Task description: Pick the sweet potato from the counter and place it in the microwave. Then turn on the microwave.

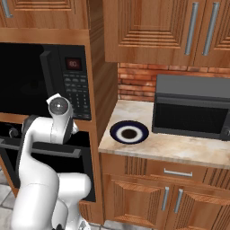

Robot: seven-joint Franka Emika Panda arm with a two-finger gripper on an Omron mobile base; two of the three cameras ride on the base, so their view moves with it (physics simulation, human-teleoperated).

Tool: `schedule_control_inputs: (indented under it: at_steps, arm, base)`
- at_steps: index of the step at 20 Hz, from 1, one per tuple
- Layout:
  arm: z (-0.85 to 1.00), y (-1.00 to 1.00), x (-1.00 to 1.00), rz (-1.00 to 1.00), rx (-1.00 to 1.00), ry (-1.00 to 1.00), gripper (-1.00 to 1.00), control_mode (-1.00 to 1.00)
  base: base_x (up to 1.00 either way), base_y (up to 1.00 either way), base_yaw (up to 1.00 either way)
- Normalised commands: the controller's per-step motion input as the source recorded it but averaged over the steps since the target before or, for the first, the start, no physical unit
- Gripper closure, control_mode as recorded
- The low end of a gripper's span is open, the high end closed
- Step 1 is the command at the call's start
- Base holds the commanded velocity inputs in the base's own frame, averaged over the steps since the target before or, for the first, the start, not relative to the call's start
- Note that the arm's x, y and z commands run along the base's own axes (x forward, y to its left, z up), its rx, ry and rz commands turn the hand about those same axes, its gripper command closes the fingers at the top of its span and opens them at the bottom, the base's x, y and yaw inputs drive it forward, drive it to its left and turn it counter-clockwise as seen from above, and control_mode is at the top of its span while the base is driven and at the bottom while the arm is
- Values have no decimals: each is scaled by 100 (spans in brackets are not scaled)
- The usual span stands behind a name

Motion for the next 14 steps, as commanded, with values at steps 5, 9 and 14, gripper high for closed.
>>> schedule_control_inputs:
  at_steps: [5,9,14]
  arm:
    - [-5,0,5,0,0,-1,100,-100]
    - [-2,0,6,0,0,-1,100,-100]
    - [-2,0,10,0,0,0,100,-100]
  base:
    - [0,0,0]
    - [0,0,0]
    - [0,0,0]
